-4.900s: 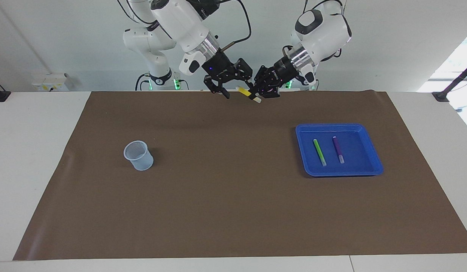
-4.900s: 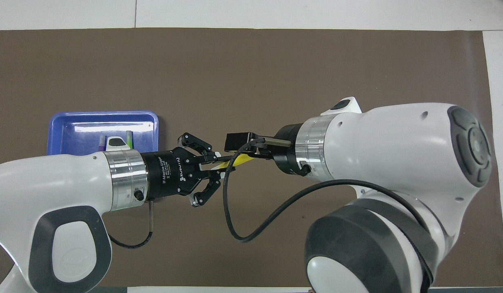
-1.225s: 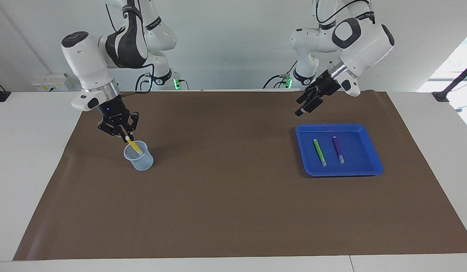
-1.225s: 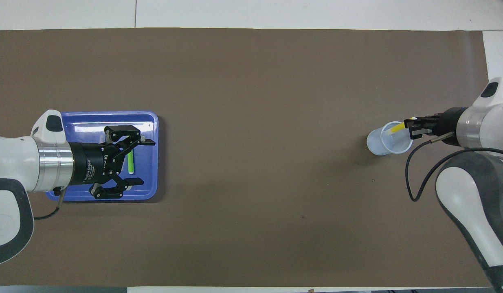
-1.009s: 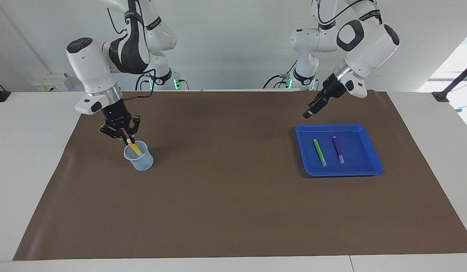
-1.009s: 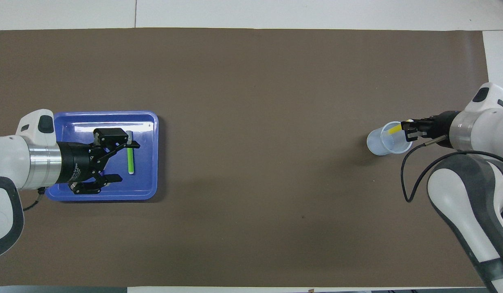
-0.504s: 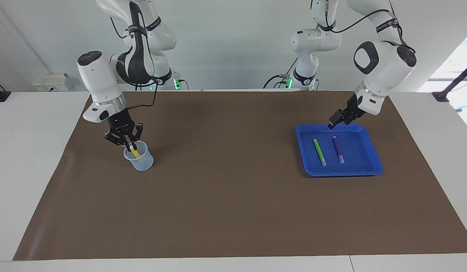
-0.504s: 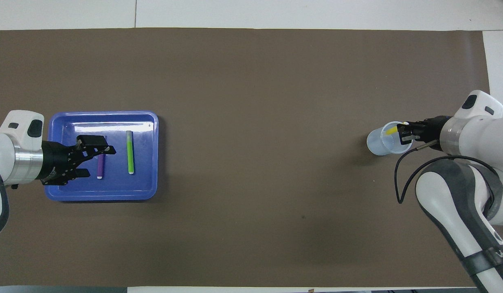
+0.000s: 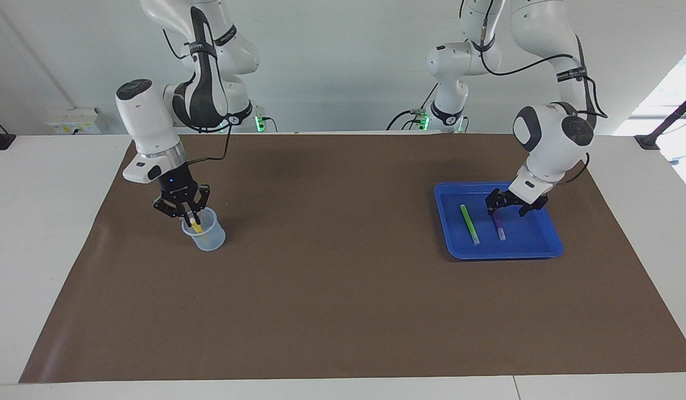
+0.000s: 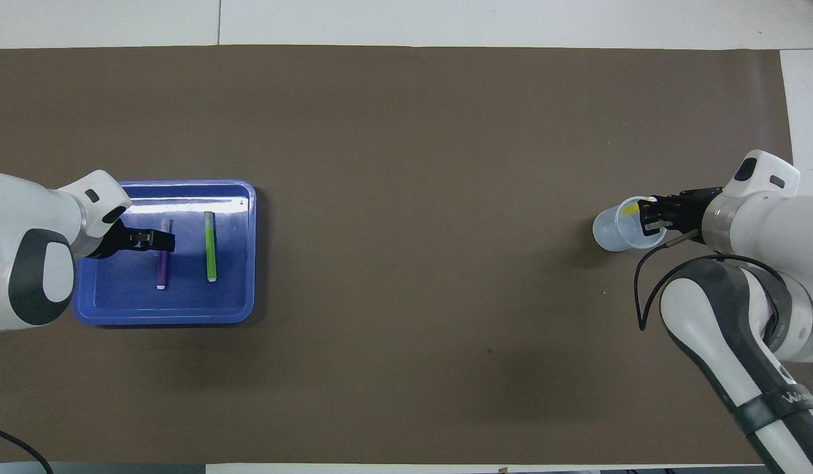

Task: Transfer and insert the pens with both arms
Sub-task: 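Insert the yellow pen into the cup while the left gripper reaches the purple pen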

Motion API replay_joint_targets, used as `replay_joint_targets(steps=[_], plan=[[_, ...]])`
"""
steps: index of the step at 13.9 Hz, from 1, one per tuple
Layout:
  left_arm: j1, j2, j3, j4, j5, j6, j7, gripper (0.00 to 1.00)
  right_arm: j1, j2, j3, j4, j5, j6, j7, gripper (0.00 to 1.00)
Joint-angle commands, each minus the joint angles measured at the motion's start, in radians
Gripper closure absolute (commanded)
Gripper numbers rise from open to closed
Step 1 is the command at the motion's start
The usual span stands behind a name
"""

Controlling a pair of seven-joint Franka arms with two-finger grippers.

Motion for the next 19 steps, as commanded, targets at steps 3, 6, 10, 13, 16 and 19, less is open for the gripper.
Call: replay_joint_targets(steps=[3, 6, 10, 13, 16, 19], plan=[[0.009, 0.07, -0.002, 0.018, 0.025, 0.076, 0.029, 0.0, -0.012, 0.0, 0.002, -0.028, -0.011, 0.061, -0.02, 1.0], [0.009, 0.073, -0.002, 0.009, 0.025, 0.076, 0.029, 0.02, -0.012, 0.0, 0.002, -0.031, -0.009, 0.06, -0.02, 1.0], [0.009, 0.083, -0.002, 0.005, 0.025, 0.084, 0.029, 0.31, -0.014, 0.0, 0.002, -0.03, -0.009, 0.057, -0.018, 0.36], [0.009, 0.083, -0.002, 0.005, 0.025, 0.084, 0.029, 0.43, -0.015, 0.003, -0.006, -0.021, -0.009, 0.049, -0.02, 0.13], [0.009, 0.083, -0.002, 0.005, 0.027, 0.084, 0.029, 0.58, -0.015, 0.006, -0.01, 0.025, -0.008, 0.028, -0.008, 0.0], [0.007, 0.083, -0.002, 0.005, 0.025, 0.08, 0.027, 0.77, -0.011, -0.011, -0.021, 0.128, -0.014, -0.165, 0.063, 0.0]])
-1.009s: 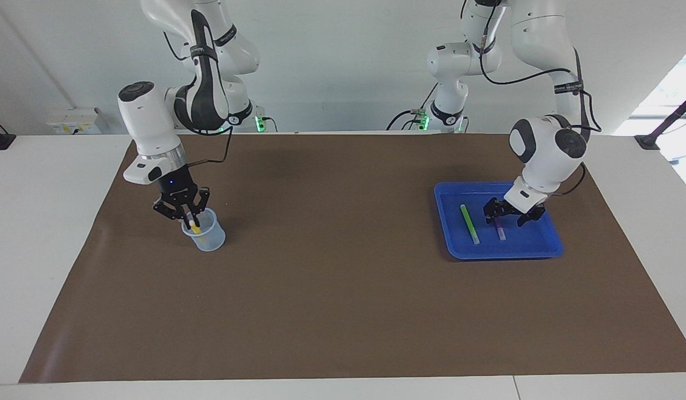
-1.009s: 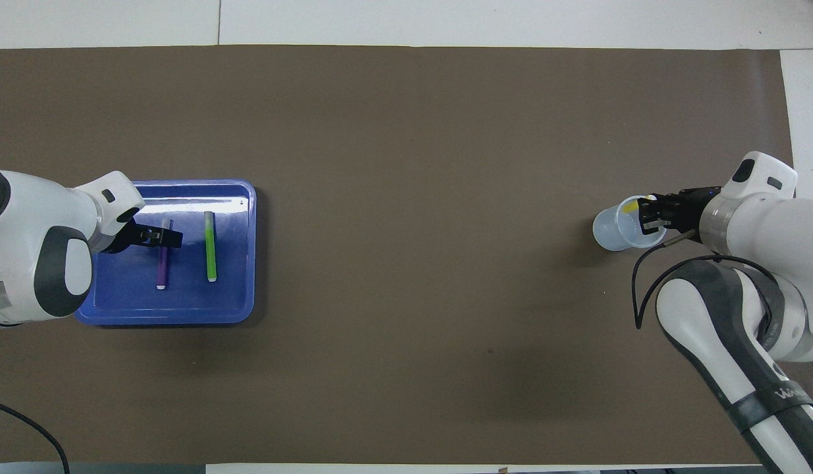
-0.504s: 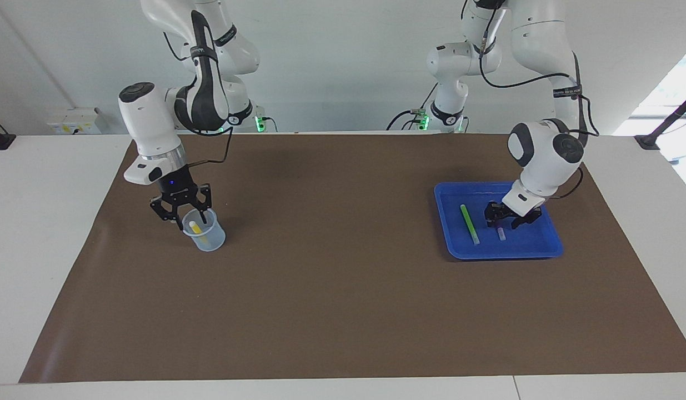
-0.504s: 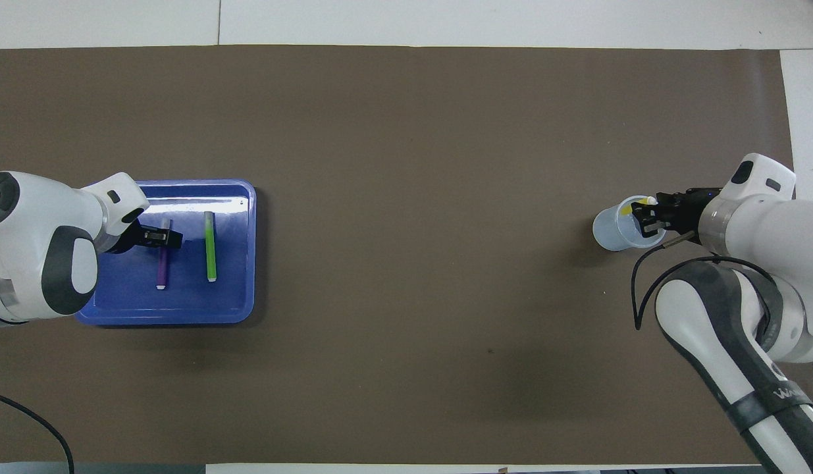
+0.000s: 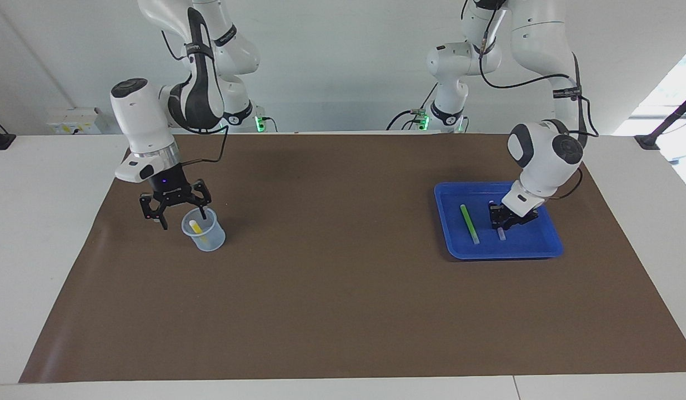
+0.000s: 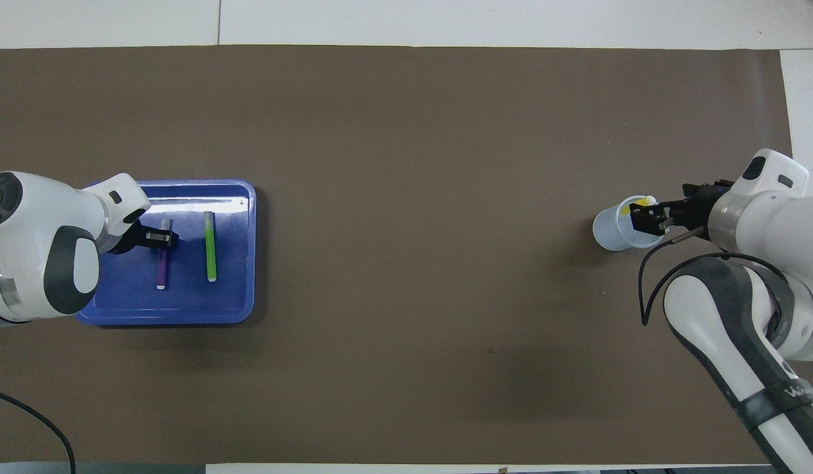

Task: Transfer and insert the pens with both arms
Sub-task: 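Insert the yellow pen into the cup while the left gripper reaches the purple pen, then grasp the purple pen in the tray with the left gripper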

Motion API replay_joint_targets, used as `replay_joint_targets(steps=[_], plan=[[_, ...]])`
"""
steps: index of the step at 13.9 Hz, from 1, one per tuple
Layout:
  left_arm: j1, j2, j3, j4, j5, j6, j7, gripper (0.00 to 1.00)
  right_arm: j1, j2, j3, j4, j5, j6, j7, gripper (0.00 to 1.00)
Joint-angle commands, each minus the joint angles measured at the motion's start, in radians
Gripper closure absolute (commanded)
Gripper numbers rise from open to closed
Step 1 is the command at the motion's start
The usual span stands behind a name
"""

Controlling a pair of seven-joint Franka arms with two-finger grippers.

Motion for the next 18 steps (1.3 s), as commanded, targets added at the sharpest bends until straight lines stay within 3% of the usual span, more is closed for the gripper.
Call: replay_joint_targets(steps=[1, 3, 7, 12, 16, 18], plan=[[0.007, 0.009, -0.004, 0.004, 0.021, 0.01, 0.006, 0.85, -0.009, -0.021, -0.009, 0.118, -0.023, -0.204, 0.073, 0.0], [0.007, 0.009, -0.003, 0.004, 0.021, 0.009, 0.004, 1.0, -0.014, -0.024, -0.012, 0.219, -0.09, -0.353, 0.128, 0.0], [0.009, 0.009, -0.004, 0.008, 0.021, 0.001, 0.0, 1.0, -0.009, 0.018, -0.005, 0.5, -0.203, -0.669, 0.315, 0.0], [0.012, 0.014, -0.003, 0.081, 0.019, -0.1, -0.003, 1.0, 0.009, 0.143, 0.001, 0.831, -0.203, -0.987, 0.516, 0.0], [0.01, 0.007, -0.003, 0.135, 0.017, -0.198, -0.005, 1.0, 0.011, 0.115, 0.004, 0.818, -0.2, -1.073, 0.523, 0.0], [0.009, 0.007, -0.003, 0.192, 0.014, -0.278, -0.006, 1.0, 0.008, 0.07, 0.003, 0.754, -0.191, -1.075, 0.524, 0.0]])
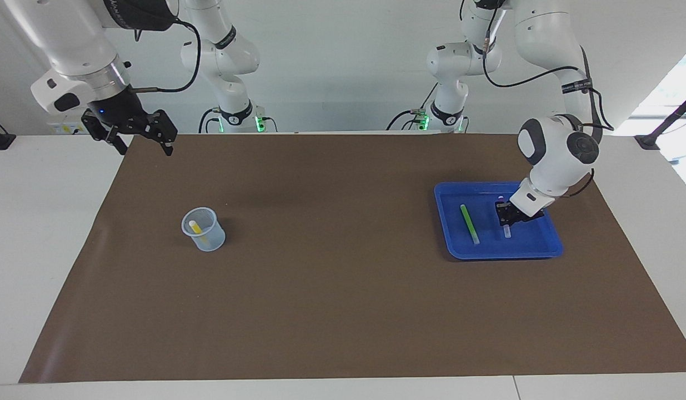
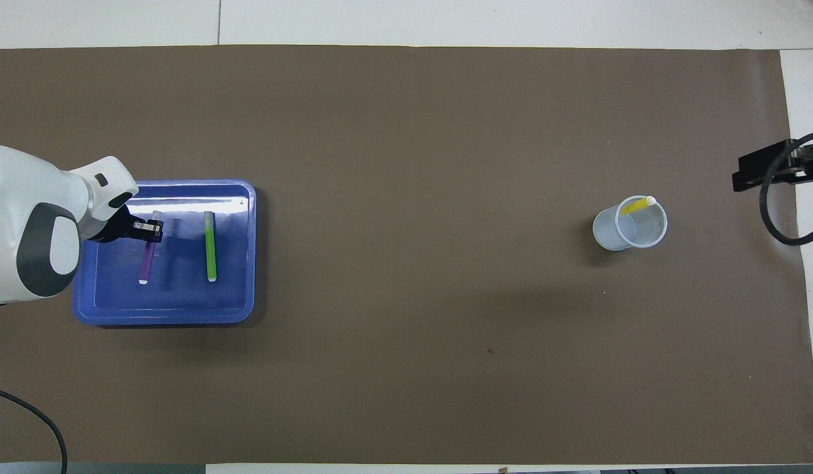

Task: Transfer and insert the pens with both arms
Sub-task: 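Grasp the purple pen in the tray with the left gripper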

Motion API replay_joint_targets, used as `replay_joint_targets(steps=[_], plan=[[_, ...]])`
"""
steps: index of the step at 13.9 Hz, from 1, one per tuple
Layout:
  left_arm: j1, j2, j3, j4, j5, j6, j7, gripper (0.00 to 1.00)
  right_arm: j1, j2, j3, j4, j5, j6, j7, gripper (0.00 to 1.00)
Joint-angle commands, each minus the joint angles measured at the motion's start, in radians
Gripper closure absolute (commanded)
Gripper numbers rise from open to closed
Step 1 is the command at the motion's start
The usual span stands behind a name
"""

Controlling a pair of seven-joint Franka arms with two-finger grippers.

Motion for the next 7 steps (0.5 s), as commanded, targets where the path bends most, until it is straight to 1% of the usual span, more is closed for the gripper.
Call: replay_joint_targets(steps=[1, 3, 4, 7], plan=[[0.008, 0.007, -0.005, 0.097, 0.01, -0.135, -0.024, 1.0, -0.006, -0.052, 0.007, -0.06, -0.007, -0.011, 0.021, 0.0], [-0.001, 0.001, -0.007, 0.186, -0.01, -0.273, -0.098, 1.0, -0.006, -0.055, 0.007, -0.063, -0.004, -0.014, 0.021, 0.0], [-0.009, -0.003, -0.007, 0.227, -0.042, -0.339, -0.142, 1.0, -0.006, -0.057, 0.007, -0.069, -0.004, -0.014, 0.024, 0.0], [-0.026, -0.029, -0.03, 0.325, -0.109, -0.495, -0.337, 1.0, -0.008, -0.069, 0.006, -0.084, 0.003, -0.003, 0.021, 0.0]])
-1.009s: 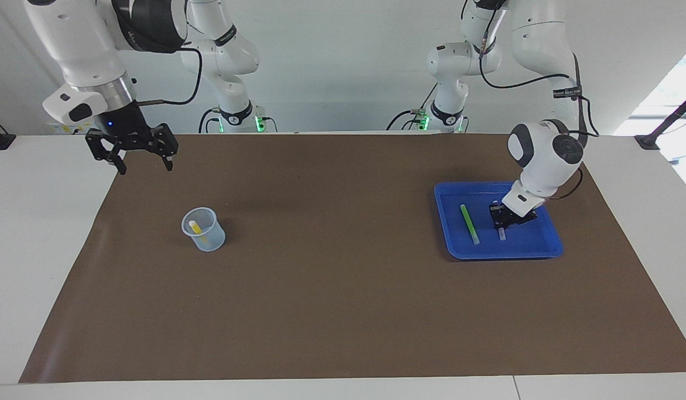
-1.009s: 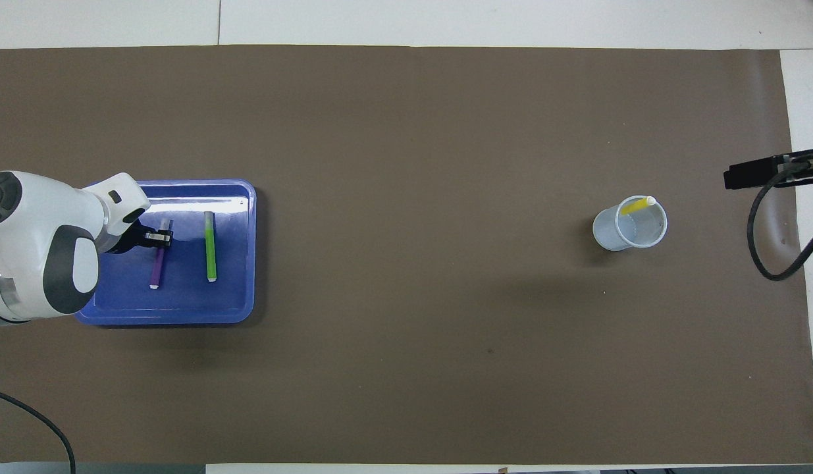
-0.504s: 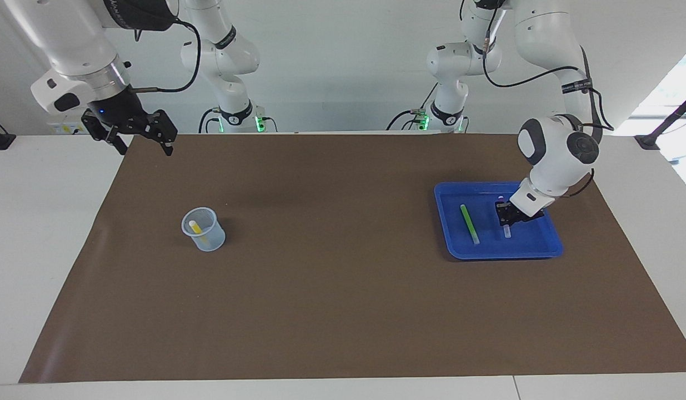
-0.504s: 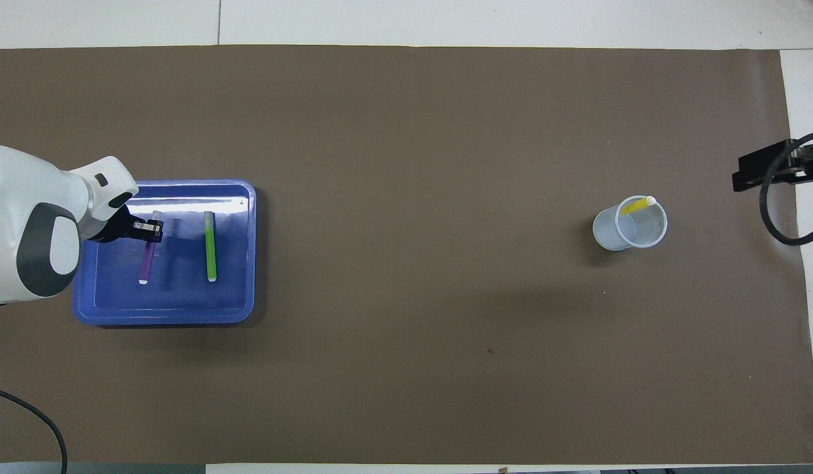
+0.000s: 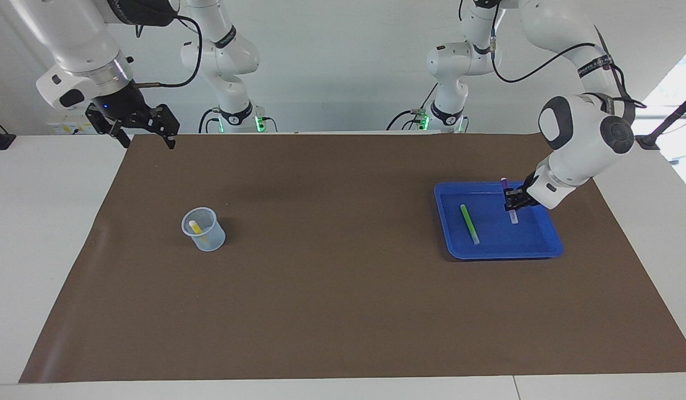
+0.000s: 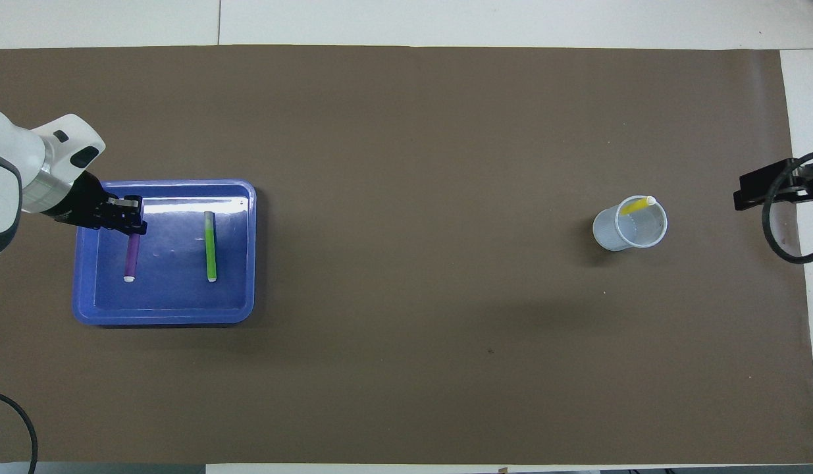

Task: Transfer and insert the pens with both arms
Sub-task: 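Grasp the purple pen in the tray with the left gripper, then lift the purple pen with the left gripper while the right gripper approaches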

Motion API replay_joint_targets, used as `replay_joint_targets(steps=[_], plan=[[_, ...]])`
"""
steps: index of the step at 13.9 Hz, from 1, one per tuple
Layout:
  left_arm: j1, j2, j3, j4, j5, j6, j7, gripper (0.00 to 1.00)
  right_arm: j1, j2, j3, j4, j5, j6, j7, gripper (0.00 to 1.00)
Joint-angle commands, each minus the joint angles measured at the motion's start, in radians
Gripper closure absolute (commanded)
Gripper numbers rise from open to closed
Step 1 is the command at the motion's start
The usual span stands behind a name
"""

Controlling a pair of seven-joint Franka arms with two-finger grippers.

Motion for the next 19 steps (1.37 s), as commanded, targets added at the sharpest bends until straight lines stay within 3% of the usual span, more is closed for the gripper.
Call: replay_joint_targets(steps=[1, 6, 9, 13, 16, 19], plan=[[-0.032, -0.038, -0.01, 0.072, -0.074, -0.128, -0.197, 1.0, -0.008, -0.039, 0.003, -0.06, 0.006, 0.02, 0.02, 0.0], [-0.098, -0.152, -0.012, 0.059, -0.298, -0.148, -0.653, 1.0, -0.005, -0.042, 0.009, -0.06, 0.041, 0.055, 0.023, 0.0], [-0.131, -0.189, -0.022, 0.055, -0.43, -0.144, -0.931, 1.0, 0.001, -0.042, 0.01, -0.063, 0.241, 0.066, 0.062, 0.0], [-0.164, -0.242, -0.033, -0.005, -0.644, -0.093, -1.273, 1.0, 0.015, -0.041, 0.101, -0.072, 0.461, 0.161, 0.209, 0.0], [-0.232, -0.313, -0.07, -0.115, -0.715, 0.102, -1.555, 1.0, 0.017, -0.044, 0.206, -0.095, 0.573, 0.265, 0.306, 0.0], [-0.354, -0.376, -0.07, -0.224, -0.737, 0.287, -1.744, 1.0, 0.017, -0.061, 0.334, -0.149, 0.592, 0.429, 0.455, 0.0]])
